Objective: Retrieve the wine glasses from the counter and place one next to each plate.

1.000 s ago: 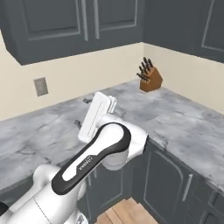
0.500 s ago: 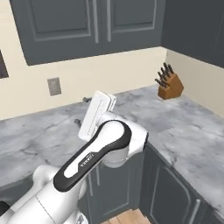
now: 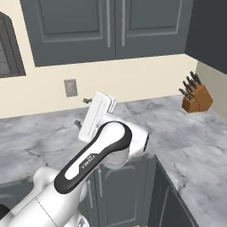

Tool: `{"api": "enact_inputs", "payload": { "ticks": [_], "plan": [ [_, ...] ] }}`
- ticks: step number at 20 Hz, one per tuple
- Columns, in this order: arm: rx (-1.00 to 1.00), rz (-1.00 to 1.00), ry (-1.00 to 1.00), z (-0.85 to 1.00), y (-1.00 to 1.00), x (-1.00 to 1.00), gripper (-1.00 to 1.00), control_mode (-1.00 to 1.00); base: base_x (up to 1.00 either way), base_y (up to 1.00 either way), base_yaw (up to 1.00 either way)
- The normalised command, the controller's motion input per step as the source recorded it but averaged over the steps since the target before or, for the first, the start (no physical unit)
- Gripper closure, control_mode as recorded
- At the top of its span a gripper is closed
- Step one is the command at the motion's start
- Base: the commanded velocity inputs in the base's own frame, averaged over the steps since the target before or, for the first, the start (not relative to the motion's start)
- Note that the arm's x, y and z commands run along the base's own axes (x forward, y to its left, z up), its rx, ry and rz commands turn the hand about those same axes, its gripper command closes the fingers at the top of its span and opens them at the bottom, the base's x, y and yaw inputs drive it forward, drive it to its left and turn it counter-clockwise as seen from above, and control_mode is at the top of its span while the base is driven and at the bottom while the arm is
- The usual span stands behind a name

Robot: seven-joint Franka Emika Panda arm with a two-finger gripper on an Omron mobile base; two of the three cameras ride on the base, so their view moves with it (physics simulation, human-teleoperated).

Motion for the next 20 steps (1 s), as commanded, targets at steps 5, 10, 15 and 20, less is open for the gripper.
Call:
{"api": "enact_inputs", "payload": {
  "ticks": [5, 10, 15, 20],
  "plan": [
    [0.0, 0.0, 0.0, 0.0, 0.0, 0.0, -1.0, 1.0, 0.98, -0.09, -0.38],
    [0.0, 0.0, 0.0, 0.0, 0.0, 0.0, -1.0, 1.0, 0.98, -0.65, -0.26],
    [0.0, 0.0, 0.0, 0.0, 0.0, 0.0, -1.0, 1.0, -0.09, -1.0, 0.08],
    [0.0, 0.0, 0.0, 0.0, 0.0, 0.0, -1.0, 1.0, 0.78, -0.48, 0.0]
  ]
}}
